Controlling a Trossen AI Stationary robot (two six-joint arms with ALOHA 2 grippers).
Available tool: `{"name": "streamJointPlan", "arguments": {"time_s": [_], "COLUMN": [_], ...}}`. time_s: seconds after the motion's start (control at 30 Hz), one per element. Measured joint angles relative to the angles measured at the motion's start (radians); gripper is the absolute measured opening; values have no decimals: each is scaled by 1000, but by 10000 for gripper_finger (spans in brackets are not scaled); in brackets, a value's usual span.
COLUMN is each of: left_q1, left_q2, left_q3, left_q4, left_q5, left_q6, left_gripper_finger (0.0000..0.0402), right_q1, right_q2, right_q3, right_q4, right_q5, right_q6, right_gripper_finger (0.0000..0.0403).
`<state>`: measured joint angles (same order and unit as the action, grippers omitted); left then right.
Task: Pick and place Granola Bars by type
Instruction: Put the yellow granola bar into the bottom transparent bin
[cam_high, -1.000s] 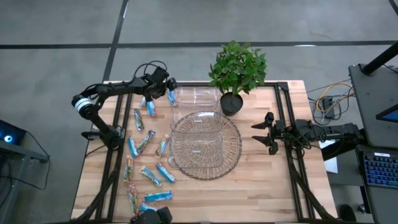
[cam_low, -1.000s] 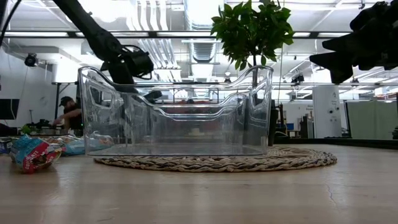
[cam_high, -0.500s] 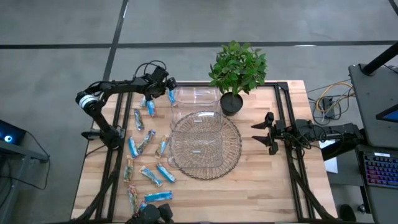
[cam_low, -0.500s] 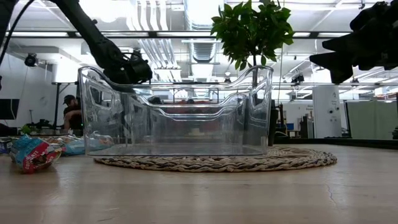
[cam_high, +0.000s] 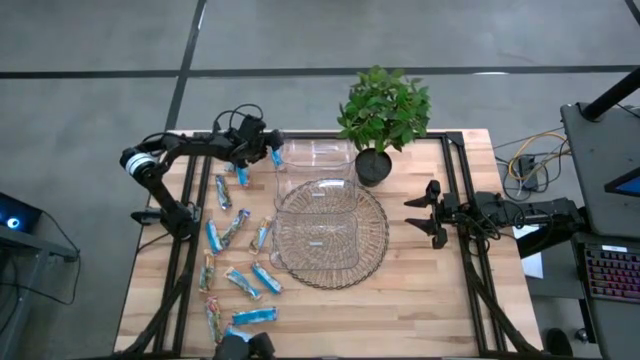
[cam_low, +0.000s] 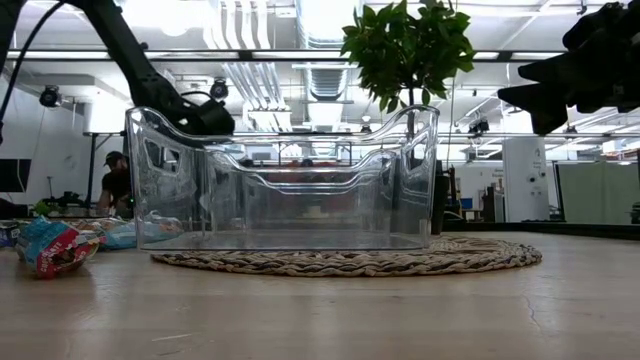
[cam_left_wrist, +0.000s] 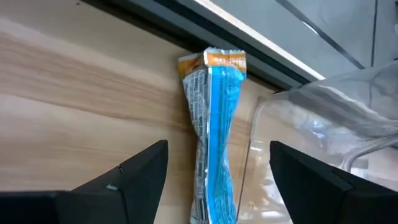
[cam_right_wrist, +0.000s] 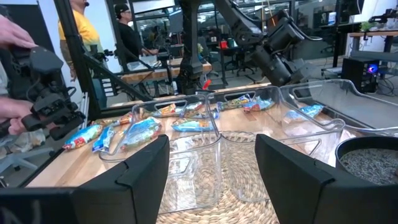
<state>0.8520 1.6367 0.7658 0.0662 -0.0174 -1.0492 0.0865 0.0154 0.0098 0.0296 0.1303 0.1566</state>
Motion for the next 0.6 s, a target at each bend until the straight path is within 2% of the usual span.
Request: {"name": "streamJointPlan", "arguments": {"time_s": [0.27,0.6], "left_q1": [2,18], "left_q2": [0,-1], "left_q3": [-64,-111], "left_q4": [153,218], "left_q5": [26,50], "left_q6": [3,3], "left_gripper_finger": [261,248], "right_q1": [0,0], "right_q2": [0,0], "right_q3": [0,0], "right_q4": [0,0], "right_q5": [0,0], "right_q6": [0,0], "right_gripper_finger": [226,226]}}
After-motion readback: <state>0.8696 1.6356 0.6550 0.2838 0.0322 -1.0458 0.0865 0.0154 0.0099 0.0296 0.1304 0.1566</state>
